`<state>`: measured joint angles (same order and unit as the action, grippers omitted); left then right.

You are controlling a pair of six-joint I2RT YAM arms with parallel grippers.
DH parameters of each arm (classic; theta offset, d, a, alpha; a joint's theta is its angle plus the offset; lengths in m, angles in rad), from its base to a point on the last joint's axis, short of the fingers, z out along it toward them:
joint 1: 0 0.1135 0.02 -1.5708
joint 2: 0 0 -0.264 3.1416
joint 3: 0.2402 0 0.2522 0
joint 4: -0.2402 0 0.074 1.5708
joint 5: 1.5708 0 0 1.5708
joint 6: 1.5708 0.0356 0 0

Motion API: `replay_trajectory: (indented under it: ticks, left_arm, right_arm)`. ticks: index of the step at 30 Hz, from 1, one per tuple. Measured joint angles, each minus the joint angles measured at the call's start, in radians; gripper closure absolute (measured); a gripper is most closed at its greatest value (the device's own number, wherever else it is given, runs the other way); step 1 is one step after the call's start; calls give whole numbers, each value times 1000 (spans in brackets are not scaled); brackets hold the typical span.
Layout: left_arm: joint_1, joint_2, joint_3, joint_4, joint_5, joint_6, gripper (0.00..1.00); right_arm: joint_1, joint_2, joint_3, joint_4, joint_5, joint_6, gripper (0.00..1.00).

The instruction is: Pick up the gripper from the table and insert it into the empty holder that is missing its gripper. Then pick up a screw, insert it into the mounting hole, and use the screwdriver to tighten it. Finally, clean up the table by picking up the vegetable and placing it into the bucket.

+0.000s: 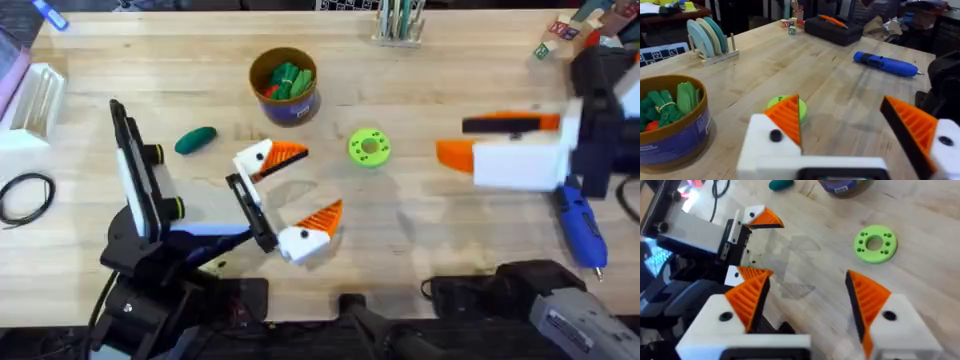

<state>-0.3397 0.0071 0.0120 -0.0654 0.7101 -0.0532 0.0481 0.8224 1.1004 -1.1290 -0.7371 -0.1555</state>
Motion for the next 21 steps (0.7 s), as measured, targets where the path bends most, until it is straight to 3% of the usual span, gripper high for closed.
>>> replay_trajectory:
  ticks: [1, 6, 8, 14, 21]
  left_arm:
    - [0, 0, 0, 0, 0, 0, 124]
    - [0, 0, 0, 1, -4, 6, 792]
    - [0, 0, 0, 1, -5, 11, 970]
    - [0, 0, 0, 1, -7, 14, 991]
    - [0, 0, 0, 1, -7, 14, 991]
  right_arm:
    - [-7, -21, -21, 0, -2, 8, 29]
    - [-12, -50, -83, -8, -17, 42, 10]
    - [-12, -50, -90, -8, -20, 50, 10]
    - [-12, -50, -92, 29, 32, 60, 10]
    - [-35, 56, -92, 66, 427, 109, 10]
